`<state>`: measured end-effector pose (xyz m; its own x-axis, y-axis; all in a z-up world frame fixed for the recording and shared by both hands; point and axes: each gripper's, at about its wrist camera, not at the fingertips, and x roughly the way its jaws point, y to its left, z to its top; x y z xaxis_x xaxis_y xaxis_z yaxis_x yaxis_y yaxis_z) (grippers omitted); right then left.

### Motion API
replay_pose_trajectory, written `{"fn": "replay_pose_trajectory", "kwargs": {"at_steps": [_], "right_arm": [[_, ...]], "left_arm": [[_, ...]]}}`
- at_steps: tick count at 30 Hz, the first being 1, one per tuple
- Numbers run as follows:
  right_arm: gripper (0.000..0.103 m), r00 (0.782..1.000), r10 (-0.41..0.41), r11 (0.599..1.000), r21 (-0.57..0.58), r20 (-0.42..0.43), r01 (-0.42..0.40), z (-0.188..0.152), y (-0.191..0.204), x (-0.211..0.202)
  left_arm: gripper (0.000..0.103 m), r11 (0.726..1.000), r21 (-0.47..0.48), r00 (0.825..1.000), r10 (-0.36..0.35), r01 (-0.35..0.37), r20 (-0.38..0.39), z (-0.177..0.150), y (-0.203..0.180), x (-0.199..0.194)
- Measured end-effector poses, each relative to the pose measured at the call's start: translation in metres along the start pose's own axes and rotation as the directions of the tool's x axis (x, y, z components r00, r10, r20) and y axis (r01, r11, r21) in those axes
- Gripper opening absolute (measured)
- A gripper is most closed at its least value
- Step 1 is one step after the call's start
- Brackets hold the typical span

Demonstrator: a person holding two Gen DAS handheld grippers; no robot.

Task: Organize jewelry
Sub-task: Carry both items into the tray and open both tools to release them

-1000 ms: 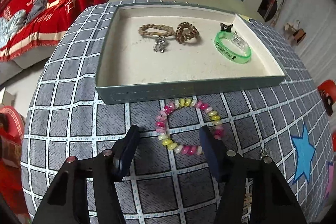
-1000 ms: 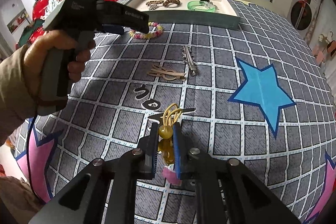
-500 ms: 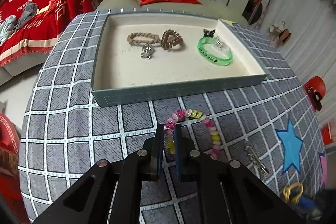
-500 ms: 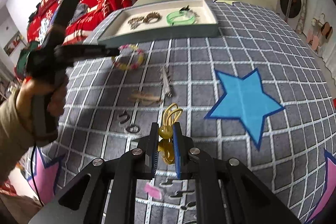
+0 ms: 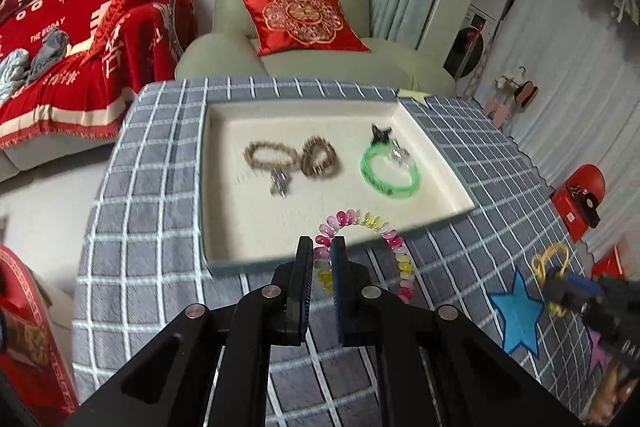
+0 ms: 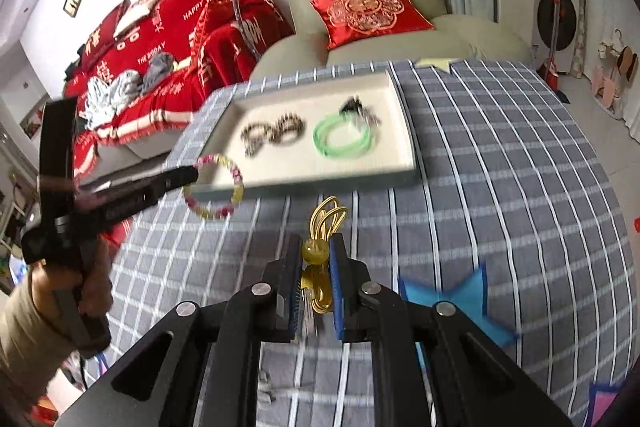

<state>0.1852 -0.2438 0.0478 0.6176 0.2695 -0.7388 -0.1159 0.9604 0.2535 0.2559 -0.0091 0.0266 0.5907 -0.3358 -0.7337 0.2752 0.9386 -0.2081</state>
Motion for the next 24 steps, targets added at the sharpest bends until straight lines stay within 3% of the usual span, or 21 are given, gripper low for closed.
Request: {"fn": "replay_pose_trajectory", "kwargs": {"at_steps": [10, 18, 24], "right_arm": [[0.014, 0.995, 0.069, 0.998, 0.007, -0.076, -0.069, 0.062, 0.015, 0.079], [0.014, 0.978, 0.093, 0.995, 0.038, -0.188, -0.087, 0.067, 0.015, 0.149], [0.014, 0.970, 0.084, 0.996, 0.062, -0.230, -0.071, 0.065, 0.004, 0.173]], "left_arm": [[0.025, 0.999, -0.026, 1.000, 0.028, -0.029, -0.013, 0.044, 0.019, 0.032], [0.025, 0.998, -0.029, 0.995, 0.057, -0.059, -0.077, 0.046, 0.030, 0.073], [0.025, 0.996, -0.004, 0.990, 0.085, -0.086, -0.116, 0.044, 0.029, 0.095]]}}
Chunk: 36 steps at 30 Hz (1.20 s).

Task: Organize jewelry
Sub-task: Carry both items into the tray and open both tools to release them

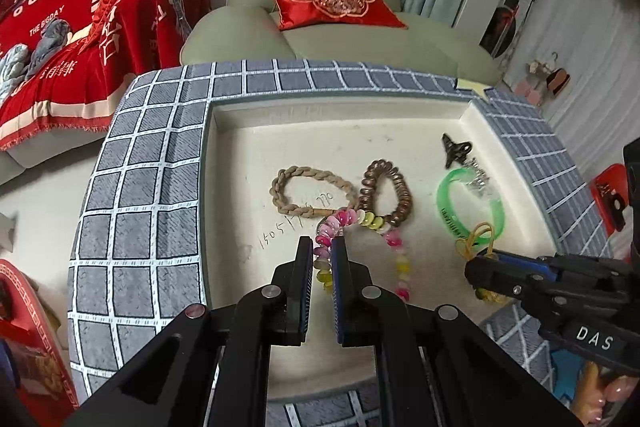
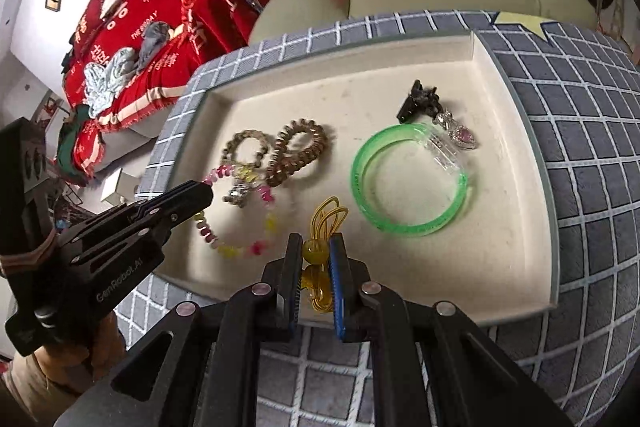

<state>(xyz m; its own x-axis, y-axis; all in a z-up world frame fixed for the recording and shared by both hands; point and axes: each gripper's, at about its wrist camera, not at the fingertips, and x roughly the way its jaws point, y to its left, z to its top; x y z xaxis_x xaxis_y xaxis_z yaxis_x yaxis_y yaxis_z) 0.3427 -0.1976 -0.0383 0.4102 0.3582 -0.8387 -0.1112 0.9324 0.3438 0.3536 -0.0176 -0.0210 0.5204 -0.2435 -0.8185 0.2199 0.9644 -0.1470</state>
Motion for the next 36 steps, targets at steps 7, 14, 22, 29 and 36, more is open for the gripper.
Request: {"fn": "replay_pose_trajectory", "kwargs": {"at_steps": [7, 14, 22, 29, 36], "right_arm": [[0.014, 0.995, -0.089, 0.996, -0.029, 0.033, 0.090, 0.013, -0.008, 0.007], [0.014, 0.988, -0.148, 0.988, -0.031, 0.045, 0.150, 0.021, -0.017, 0.012], [0.016, 0.988, -0.146, 0.989, -0.027, 0.046, 0.148, 0.018, -0.015, 0.008], [0.063, 0.991, -0.090, 0.996, 0.001, 0.101, 0.091, 0.021, -0.011, -0.013], [0.076, 0.989, -0.051, 0.998, 0.049, 0.141, 0.044, 0.015, -0.013, -0.035]], "left_arm": [[0.025, 0.995, 0.058, 0.996, 0.085, -0.086, 0.020, 0.002, -0.010, 0.014], [0.025, 0.989, 0.073, 0.991, 0.129, -0.131, 0.029, -0.001, -0.014, 0.023], [0.025, 0.988, 0.077, 0.990, 0.135, -0.138, 0.040, -0.004, -0.017, 0.021], [0.025, 0.994, 0.058, 0.994, 0.090, -0.094, 0.066, -0.005, -0.017, 0.011], [0.025, 0.997, 0.038, 0.994, 0.069, -0.072, 0.080, -0.003, -0.015, 0.003]]}}
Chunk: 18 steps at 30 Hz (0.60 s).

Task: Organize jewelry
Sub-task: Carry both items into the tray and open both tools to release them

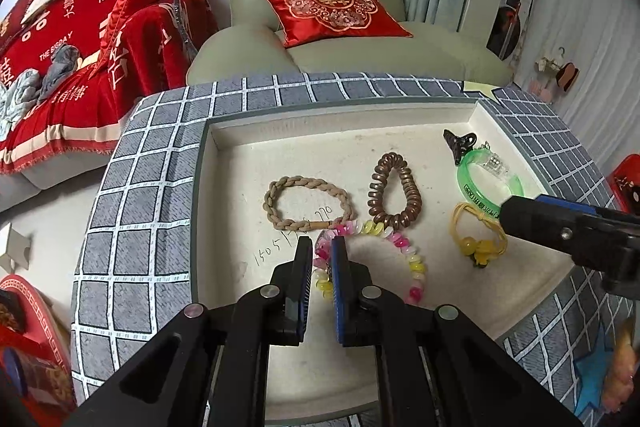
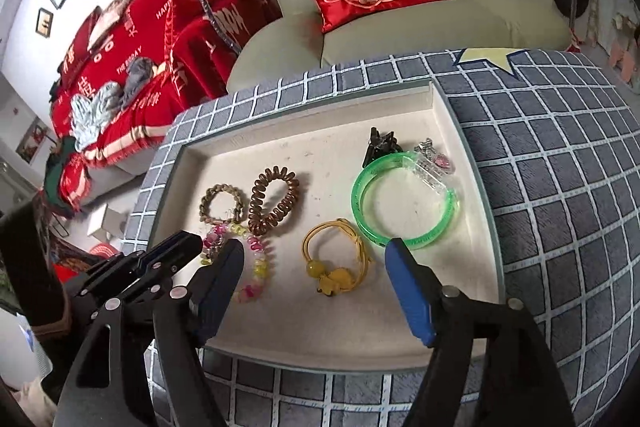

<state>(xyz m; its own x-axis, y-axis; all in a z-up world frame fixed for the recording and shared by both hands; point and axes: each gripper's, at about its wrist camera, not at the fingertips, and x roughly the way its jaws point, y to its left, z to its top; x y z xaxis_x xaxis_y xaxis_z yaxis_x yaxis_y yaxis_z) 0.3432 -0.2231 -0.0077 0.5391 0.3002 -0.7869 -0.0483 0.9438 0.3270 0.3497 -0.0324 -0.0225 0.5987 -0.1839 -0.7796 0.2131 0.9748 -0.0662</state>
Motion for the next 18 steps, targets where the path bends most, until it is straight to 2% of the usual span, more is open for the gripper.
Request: {"fn": "replay_pose_trajectory", "kwargs": {"at_steps": [3, 10, 12, 18], "right_arm": [[0.081, 1.000, -0.004, 1.000, 0.000, 0.006, 0.004, -0.003, -0.001, -0.006], [0.082, 1.000, -0.010, 1.000, 0.019, 0.021, 0.009, -0.015, -0.007, -0.024], [0.086, 1.000, -0.003, 1.000, 0.027, 0.027, 0.002, -0.019, -0.008, -0.030], [0.087, 0.999, 0.001, 0.999, 0.037, 0.045, -0.003, -0.033, -0.012, -0.049]], "left_arm": [[0.025, 1.000, -0.002, 1.000, 0.006, -0.006, 0.006, 0.002, 0.000, -0.003], [0.025, 1.000, -0.018, 0.999, 0.017, -0.016, 0.032, 0.001, 0.001, -0.023], [0.025, 1.000, -0.018, 0.999, 0.013, -0.012, 0.045, -0.002, 0.001, -0.031], [0.026, 0.999, -0.035, 0.998, -0.004, 0.007, 0.065, -0.015, 0.002, -0.055]]}}
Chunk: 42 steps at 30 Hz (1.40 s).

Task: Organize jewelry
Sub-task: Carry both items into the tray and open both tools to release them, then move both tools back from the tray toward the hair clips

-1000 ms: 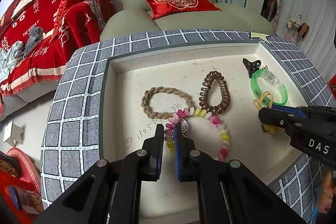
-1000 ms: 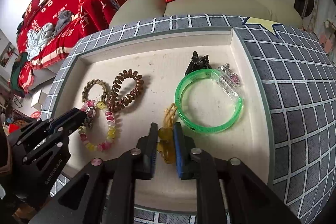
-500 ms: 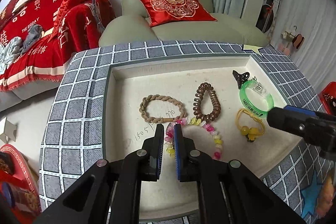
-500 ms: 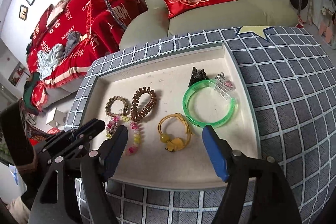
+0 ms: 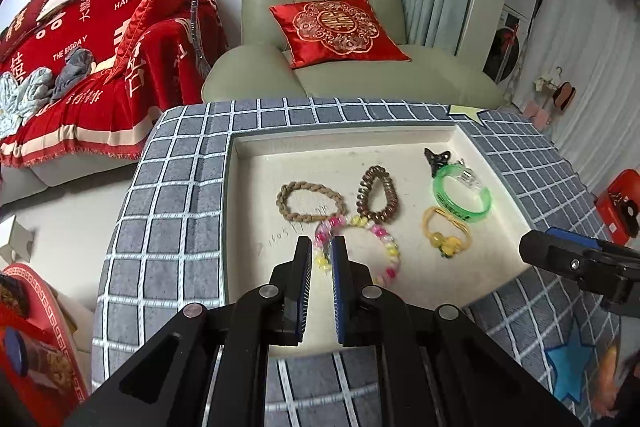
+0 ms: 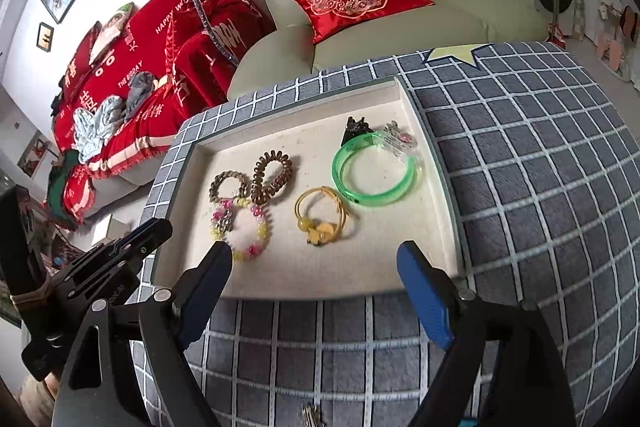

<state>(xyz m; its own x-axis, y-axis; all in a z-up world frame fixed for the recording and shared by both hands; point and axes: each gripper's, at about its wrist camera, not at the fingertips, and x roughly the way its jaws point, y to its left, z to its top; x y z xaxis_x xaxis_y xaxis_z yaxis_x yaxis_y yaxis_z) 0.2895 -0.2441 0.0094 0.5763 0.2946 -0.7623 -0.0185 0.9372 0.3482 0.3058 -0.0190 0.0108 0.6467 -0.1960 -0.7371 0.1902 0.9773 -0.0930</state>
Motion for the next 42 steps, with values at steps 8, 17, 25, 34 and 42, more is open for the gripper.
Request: {"fn": "replay_pose_trajectory", "kwargs": {"at_steps": [8, 17, 25, 34, 42], "right_arm": [[0.087, 0.999, -0.005, 1.000, 0.002, 0.048, 0.005, -0.024, -0.007, -0.031], [0.088, 1.000, -0.020, 0.999, -0.030, 0.010, 0.020, -0.059, -0.006, -0.048], [0.088, 0.989, -0.055, 0.996, -0.075, -0.135, 0.045, -0.097, -0.006, -0.032], [0.085, 0.973, -0.117, 0.982, -0.171, -0.198, 0.083, -0.120, 0.011, -0.017], [0.046, 0.962, -0.154, 0.967, -0.234, -0.226, 0.100, -0.128, 0.020, -0.007]], "left_arm": [[0.103, 0.999, -0.009, 0.998, 0.034, -0.034, 0.045, -0.022, 0.007, -0.031], [0.103, 0.998, -0.019, 0.999, 0.052, -0.052, 0.010, -0.066, 0.012, -0.058], [0.103, 0.999, 0.032, 0.999, 0.005, -0.004, -0.053, -0.115, -0.001, -0.070], [0.103, 0.981, 0.181, 0.996, -0.051, 0.064, -0.077, -0.148, -0.034, -0.079], [0.103, 0.971, 0.220, 0.992, -0.076, 0.098, -0.105, -0.158, -0.047, -0.078]]}}
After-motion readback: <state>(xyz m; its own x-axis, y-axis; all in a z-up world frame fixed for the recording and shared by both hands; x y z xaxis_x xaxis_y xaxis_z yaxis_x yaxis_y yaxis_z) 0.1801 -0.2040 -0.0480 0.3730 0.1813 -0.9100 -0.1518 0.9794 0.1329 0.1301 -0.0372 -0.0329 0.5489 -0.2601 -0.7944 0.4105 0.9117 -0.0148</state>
